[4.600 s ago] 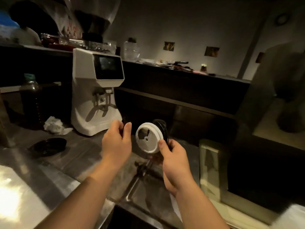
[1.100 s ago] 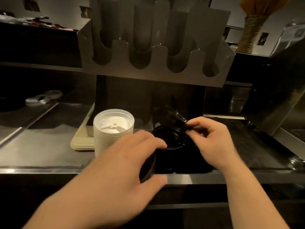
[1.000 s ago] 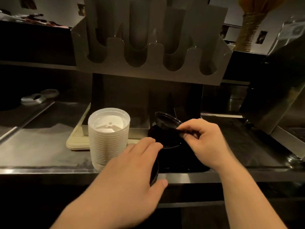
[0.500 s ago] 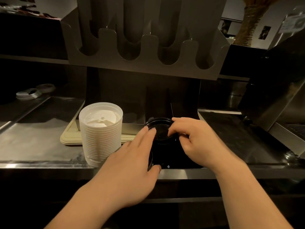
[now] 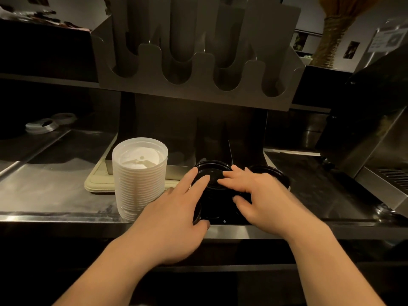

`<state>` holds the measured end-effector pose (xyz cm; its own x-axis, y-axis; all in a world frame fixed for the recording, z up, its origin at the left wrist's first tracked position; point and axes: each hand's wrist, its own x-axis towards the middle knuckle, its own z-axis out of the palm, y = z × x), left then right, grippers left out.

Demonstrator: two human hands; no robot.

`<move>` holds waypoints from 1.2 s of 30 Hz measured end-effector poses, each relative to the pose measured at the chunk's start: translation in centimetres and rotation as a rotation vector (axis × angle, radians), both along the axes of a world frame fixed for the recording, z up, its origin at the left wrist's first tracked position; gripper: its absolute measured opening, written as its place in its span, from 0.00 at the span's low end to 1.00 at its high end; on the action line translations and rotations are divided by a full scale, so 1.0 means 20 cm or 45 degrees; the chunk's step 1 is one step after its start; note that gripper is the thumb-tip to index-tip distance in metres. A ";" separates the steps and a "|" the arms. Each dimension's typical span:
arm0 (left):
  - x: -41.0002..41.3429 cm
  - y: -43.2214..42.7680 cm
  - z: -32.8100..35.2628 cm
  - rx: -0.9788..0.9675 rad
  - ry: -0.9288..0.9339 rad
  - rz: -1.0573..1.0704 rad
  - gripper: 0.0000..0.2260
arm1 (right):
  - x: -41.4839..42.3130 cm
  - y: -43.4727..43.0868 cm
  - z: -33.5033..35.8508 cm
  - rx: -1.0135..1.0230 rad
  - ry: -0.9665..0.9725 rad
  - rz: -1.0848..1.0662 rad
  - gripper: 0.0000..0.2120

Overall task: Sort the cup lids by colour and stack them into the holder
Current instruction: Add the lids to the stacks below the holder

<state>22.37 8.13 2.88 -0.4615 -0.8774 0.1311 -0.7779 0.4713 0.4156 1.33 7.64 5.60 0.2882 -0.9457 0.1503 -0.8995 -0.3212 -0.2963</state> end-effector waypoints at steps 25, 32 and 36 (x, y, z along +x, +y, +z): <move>-0.13 0.04 0.23 1.185 2.206 -0.182 0.25 | 0.05 0.29 0.05 -0.630 -0.768 0.179 0.20; -0.21 0.01 0.29 1.096 1.975 0.023 0.27 | 0.00 0.17 0.02 -0.734 -0.833 0.149 0.14; -0.21 -0.05 0.32 0.623 1.601 0.200 0.21 | -0.03 0.06 0.11 -0.558 -0.929 -0.220 0.09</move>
